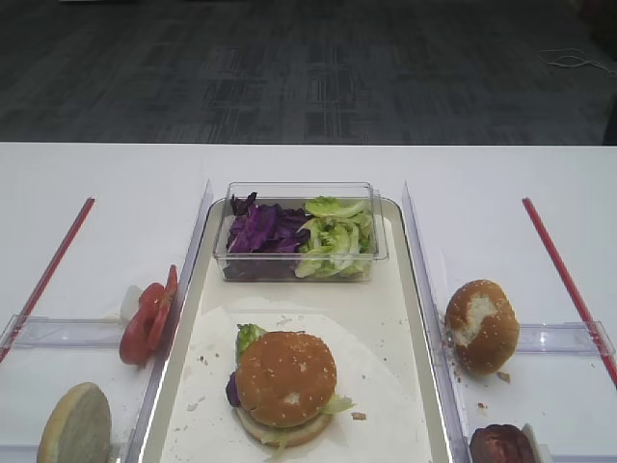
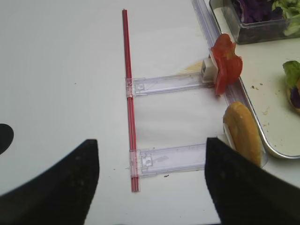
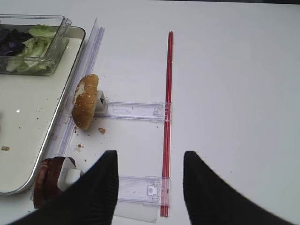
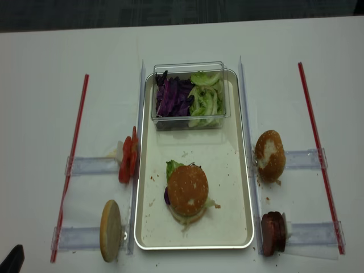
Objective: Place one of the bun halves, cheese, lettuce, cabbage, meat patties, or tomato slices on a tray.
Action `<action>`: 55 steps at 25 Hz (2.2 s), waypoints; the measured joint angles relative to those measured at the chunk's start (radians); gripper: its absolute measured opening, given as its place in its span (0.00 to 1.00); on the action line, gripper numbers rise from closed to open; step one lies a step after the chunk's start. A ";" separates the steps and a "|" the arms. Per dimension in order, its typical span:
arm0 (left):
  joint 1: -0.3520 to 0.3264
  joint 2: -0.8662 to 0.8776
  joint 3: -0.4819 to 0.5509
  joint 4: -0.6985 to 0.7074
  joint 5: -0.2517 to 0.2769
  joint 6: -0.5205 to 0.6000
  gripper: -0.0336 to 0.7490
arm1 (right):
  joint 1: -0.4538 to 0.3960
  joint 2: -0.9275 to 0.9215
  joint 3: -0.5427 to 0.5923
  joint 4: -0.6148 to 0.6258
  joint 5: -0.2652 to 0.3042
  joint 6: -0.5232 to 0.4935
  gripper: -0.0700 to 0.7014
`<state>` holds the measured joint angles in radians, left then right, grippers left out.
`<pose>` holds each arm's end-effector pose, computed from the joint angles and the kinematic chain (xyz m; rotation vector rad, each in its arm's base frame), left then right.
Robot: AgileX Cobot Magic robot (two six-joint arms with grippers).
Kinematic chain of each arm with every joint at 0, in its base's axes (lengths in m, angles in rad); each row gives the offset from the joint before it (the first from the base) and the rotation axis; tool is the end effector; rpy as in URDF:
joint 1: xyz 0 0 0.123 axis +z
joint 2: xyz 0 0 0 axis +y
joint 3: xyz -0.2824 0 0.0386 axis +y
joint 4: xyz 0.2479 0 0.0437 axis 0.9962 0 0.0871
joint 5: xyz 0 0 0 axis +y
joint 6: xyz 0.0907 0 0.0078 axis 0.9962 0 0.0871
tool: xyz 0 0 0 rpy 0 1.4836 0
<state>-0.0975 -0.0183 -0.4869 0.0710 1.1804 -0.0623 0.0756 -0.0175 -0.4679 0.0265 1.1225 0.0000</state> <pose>-0.0111 0.0071 0.2642 0.0292 2.1563 -0.0060 -0.0068 0.0017 0.2633 -0.0822 2.1198 0.0770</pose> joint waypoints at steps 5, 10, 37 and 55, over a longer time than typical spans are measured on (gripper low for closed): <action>0.000 0.000 0.000 0.000 0.000 0.000 0.66 | 0.000 0.000 0.000 0.000 0.000 0.000 0.53; 0.000 0.000 0.000 0.000 0.000 0.000 0.66 | 0.000 0.000 0.000 0.000 0.000 0.000 0.53; 0.000 0.000 0.000 0.000 0.000 0.000 0.66 | 0.000 0.000 0.000 0.000 0.000 0.000 0.53; 0.000 0.000 0.000 0.000 0.000 0.000 0.66 | 0.000 0.000 0.000 0.000 0.000 0.000 0.53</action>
<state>-0.0975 -0.0183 -0.4869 0.0710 1.1804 -0.0623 0.0756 -0.0175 -0.4679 0.0265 1.1225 0.0000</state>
